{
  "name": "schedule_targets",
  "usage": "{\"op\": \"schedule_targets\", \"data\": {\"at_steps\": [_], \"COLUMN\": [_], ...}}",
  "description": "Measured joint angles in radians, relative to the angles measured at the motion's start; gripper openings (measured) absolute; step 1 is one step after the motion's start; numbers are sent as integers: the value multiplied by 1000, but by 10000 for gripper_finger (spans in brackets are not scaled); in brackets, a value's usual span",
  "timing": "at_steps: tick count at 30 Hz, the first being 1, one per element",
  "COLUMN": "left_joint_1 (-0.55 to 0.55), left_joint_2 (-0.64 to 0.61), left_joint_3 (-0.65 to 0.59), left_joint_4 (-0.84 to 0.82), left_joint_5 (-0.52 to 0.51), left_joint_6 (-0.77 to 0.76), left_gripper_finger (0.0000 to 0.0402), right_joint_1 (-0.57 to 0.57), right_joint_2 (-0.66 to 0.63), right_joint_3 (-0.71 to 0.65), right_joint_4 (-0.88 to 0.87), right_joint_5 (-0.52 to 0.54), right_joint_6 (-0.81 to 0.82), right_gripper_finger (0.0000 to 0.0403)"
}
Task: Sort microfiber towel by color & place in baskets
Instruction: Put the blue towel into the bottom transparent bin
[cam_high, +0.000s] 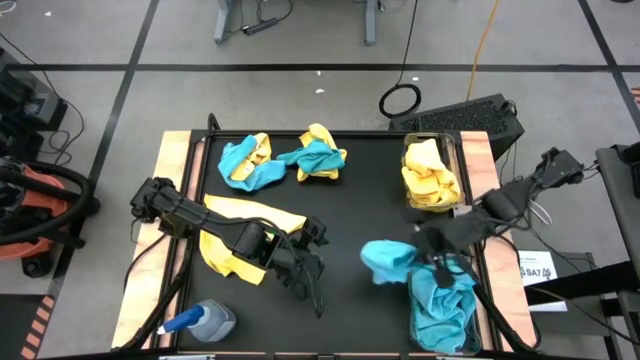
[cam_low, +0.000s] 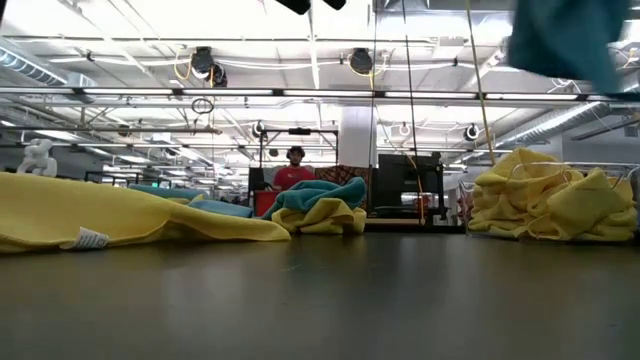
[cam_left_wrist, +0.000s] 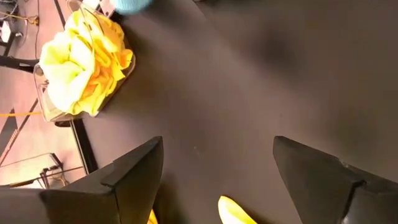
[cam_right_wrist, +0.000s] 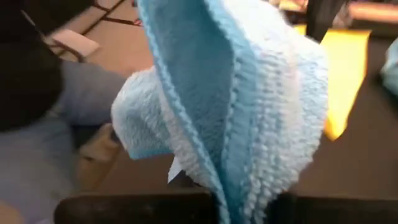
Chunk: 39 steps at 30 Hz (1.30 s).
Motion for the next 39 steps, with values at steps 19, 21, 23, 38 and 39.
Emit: {"op": "schedule_targets", "data": {"at_steps": [19,21,23,38,39], "left_joint_1": [86,96,104,137,137], "left_joint_2": [1,1,1,24,29], "left_joint_3": [-7,-8,-8,-8,-8], "left_joint_4": [3,5,8,35,31], "left_joint_5": [23,42,52,122,128], "left_joint_6": [-46,-53,-60,-69,-67], "left_gripper_finger": [309,309,309,309,309], "right_joint_1": [312,337,359,445,452], "right_joint_2": [-37,-16,11,299,315], "right_joint_3": [0,0,0,-1,-8], "right_joint_4": [-441,-463,-473,-518,-517], "right_joint_5": [-37,-26,-23,-45,-48], "right_joint_6": [592,627,644,739,749], "right_gripper_finger": [0,0,0,0,0]}}
